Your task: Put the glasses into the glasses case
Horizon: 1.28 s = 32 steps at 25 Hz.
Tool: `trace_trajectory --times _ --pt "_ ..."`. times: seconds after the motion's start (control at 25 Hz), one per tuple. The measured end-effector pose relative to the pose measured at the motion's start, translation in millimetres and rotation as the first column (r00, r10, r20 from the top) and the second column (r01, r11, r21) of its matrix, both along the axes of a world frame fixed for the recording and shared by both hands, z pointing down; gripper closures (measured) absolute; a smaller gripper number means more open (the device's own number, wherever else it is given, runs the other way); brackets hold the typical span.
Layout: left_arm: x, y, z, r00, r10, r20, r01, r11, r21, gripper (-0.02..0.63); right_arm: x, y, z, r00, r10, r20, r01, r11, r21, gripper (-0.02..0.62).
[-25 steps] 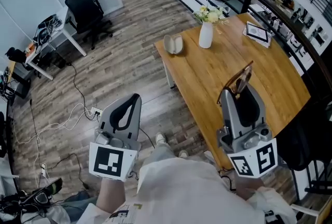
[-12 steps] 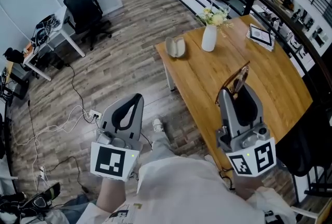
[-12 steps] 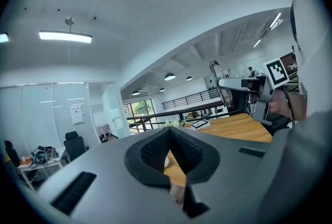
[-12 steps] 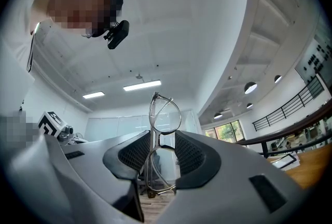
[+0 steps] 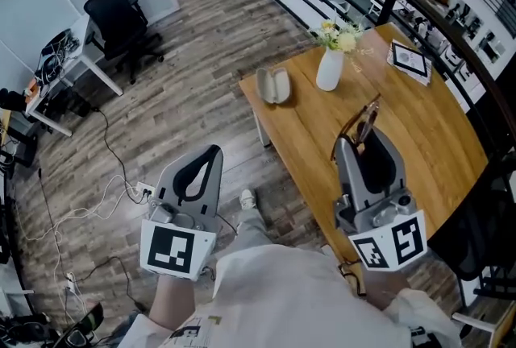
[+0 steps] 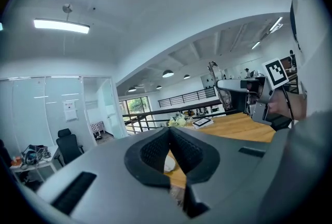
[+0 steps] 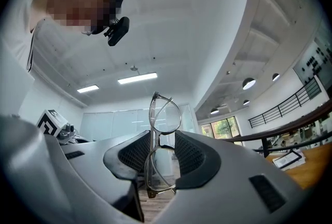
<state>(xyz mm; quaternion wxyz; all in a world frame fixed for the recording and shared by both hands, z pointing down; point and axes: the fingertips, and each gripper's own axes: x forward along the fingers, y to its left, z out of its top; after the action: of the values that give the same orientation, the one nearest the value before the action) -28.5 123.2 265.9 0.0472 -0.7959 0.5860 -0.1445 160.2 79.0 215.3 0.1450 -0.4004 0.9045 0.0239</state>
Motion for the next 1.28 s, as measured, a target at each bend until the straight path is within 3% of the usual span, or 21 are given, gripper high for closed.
trace_trajectory --times 0.8,1.28 --pt "-159 -222 28 0.988 0.148 -0.043 -0.151 0.983 -0.103 0.589 -166 -215 25 0.991 0.108 -0.075 -0.117 0.984 -0.136 0.425" --pt "-190 -280 47 0.984 0.169 -0.060 -0.176 0.974 -0.146 0.589 -189 -273 37 0.985 0.142 -0.102 -0.159 0.968 -0.192 0.425"
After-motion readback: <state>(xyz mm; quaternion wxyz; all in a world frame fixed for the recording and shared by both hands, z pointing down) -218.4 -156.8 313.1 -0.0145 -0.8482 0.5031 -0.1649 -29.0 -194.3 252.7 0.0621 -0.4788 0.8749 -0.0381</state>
